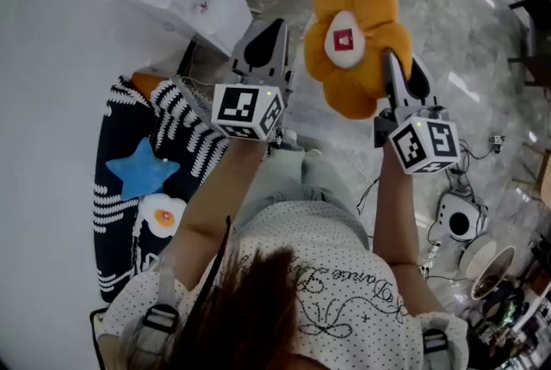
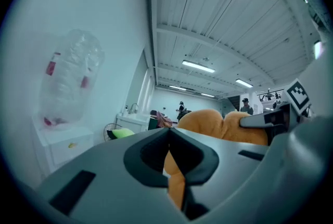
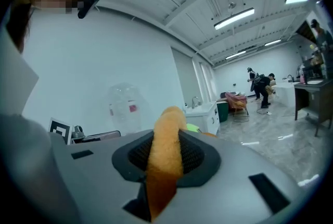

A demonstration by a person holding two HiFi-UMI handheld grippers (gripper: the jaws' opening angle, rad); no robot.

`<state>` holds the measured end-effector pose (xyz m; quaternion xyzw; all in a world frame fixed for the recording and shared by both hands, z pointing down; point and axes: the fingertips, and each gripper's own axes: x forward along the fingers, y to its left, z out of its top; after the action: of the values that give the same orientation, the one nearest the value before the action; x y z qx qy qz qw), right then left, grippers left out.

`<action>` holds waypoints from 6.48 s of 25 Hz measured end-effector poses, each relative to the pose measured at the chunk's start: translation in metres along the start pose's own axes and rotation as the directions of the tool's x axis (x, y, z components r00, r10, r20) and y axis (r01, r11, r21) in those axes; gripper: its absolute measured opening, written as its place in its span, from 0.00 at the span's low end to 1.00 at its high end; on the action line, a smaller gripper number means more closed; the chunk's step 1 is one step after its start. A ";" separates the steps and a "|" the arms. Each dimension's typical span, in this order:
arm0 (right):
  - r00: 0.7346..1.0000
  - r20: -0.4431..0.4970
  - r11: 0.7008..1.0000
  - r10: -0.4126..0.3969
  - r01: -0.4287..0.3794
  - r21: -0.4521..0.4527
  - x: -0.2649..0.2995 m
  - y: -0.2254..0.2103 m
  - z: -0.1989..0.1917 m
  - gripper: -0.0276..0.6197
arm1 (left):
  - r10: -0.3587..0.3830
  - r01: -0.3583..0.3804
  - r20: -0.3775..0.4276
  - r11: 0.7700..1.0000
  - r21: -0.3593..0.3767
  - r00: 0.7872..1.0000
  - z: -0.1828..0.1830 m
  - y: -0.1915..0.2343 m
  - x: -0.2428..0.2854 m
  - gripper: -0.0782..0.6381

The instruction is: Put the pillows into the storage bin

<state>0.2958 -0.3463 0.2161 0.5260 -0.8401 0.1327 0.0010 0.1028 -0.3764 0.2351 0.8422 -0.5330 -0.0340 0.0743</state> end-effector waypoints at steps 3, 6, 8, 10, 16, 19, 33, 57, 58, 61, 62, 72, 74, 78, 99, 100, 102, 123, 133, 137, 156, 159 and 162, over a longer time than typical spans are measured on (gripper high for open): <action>0.997 0.008 0.997 -0.077 0.077 0.022 -0.010 -0.018 -0.004 0.19 | -0.076 0.076 -0.016 0.997 -0.004 0.997 -0.006 -0.014 0.025 0.12; 0.990 0.000 0.989 -0.144 0.144 0.044 -0.022 -0.035 -0.012 0.19 | -0.134 0.134 -0.045 0.991 -0.013 0.990 -0.020 -0.029 0.043 0.12; 0.984 -0.009 0.982 -0.178 0.178 0.058 -0.030 -0.052 -0.019 0.19 | -0.158 0.157 -0.066 0.987 -0.016 0.985 -0.031 -0.040 0.055 0.12; 0.977 -0.024 0.974 -0.210 0.212 0.078 -0.046 -0.074 -0.027 0.19 | -0.175 0.174 -0.094 0.985 -0.020 0.980 -0.043 -0.060 0.065 0.12; 0.964 -0.104 0.959 -0.246 0.258 0.121 -0.055 -0.146 -0.077 0.19 | -0.168 0.165 -0.168 0.986 -0.034 0.971 -0.105 -0.089 0.109 0.12; 0.959 -0.150 0.957 -0.241 0.260 0.130 -0.050 -0.168 -0.112 0.19 | -0.142 0.137 -0.204 0.990 -0.040 0.969 -0.142 -0.082 0.119 0.12; 0.915 -0.328 0.921 -0.235 0.318 0.226 -0.102 -0.289 -0.303 0.19 | -0.092 0.088 -0.364 0.996 -0.027 0.927 -0.328 -0.133 0.143 0.12; 0.816 -0.489 0.842 -0.309 0.474 0.258 -0.128 -0.402 -0.582 0.21 | -0.187 0.150 -0.513 0.982 -0.114 0.838 -0.548 -0.182 0.135 0.12; 0.806 -0.502 0.843 -0.313 0.479 0.243 -0.129 -0.405 -0.591 0.21 | -0.191 0.152 -0.514 0.981 -0.117 0.836 -0.551 -0.183 0.135 0.12; 0.774 -0.545 0.850 -0.322 0.489 0.193 -0.132 -0.413 -0.618 0.22 | -0.201 0.162 -0.521 0.980 -0.119 0.830 -0.560 -0.185 0.135 0.12; 0.764 -0.559 0.853 -0.323 0.491 0.177 -0.133 -0.416 -0.628 0.22 | -0.202 0.164 -0.524 0.979 -0.119 0.828 -0.562 -0.186 0.135 0.12; 0.699 -0.620 0.817 -0.357 0.555 0.155 -0.149 -0.449 -0.689 0.23 | -0.233 0.190 -0.549 0.972 -0.135 0.803 -0.584 -0.201 0.128 0.12; 0.701 -0.613 0.826 -0.365 0.548 0.134 -0.146 -0.452 -0.690 0.24 | -0.237 0.192 -0.553 0.972 -0.139 0.799 -0.588 -0.203 0.125 0.12; 0.665 -0.666 0.886 -0.339 0.464 0.013 -0.140 -0.450 -0.709 0.28 | -0.242 0.193 -0.562 0.970 -0.146 0.791 -0.595 -0.209 0.124 0.12; 0.675 -0.601 0.845 -0.428 0.535 -0.002 -0.140 -0.438 -0.599 0.13 | -0.246 0.210 -0.519 0.969 -0.129 0.819 -0.520 -0.213 0.134 0.12; 0.691 -0.576 0.844 -0.436 0.537 0.006 -0.136 -0.437 -0.579 0.10 | -0.246 0.211 -0.510 0.969 -0.126 0.824 -0.510 -0.214 0.137 0.12; 0.732 -0.523 0.850 -0.436 0.526 0.028 -0.128 -0.433 -0.533 0.06 | -0.245 0.216 -0.488 0.969 -0.117 0.838 -0.485 -0.217 0.146 0.12; 0.955 0.020 0.953 -0.296 0.296 -0.064 -0.116 -0.295 -0.037 0.06 | -0.235 0.248 -0.147 0.966 0.074 0.961 -0.104 -0.243 0.166 0.12; 0.970 0.102 0.967 -0.220 0.230 -0.106 -0.133 -0.254 0.028 0.06 | -0.221 0.227 -0.058 0.966 0.127 0.973 -0.027 -0.252 0.135 0.12; 0.978 0.129 0.977 -0.161 0.176 -0.118 -0.127 -0.237 0.046 0.06 | -0.174 0.174 -0.018 0.974 0.146 0.985 -0.008 -0.240 0.120 0.12; 0.855 0.064 0.847 0.515 -0.495 -0.195 -0.008 0.054 0.046 0.06 | 0.453 -0.478 0.175 0.867 0.143 0.874 0.058 -0.052 -0.121 0.12; 0.805 0.037 0.793 0.592 -0.573 -0.205 -0.005 0.112 0.036 0.06 | 0.536 -0.564 0.196 0.815 0.134 0.821 0.064 -0.027 -0.180 0.12; 0.754 0.019 0.742 0.656 -0.641 -0.196 -0.009 0.172 0.025 0.06 | 0.613 -0.641 0.205 0.759 0.116 0.763 0.066 -0.008 -0.244 0.12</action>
<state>0.1516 -0.2733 0.1523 0.2039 -0.9780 0.0267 -0.0351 -0.0034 -0.1585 0.1634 0.6123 -0.7894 -0.0242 -0.0358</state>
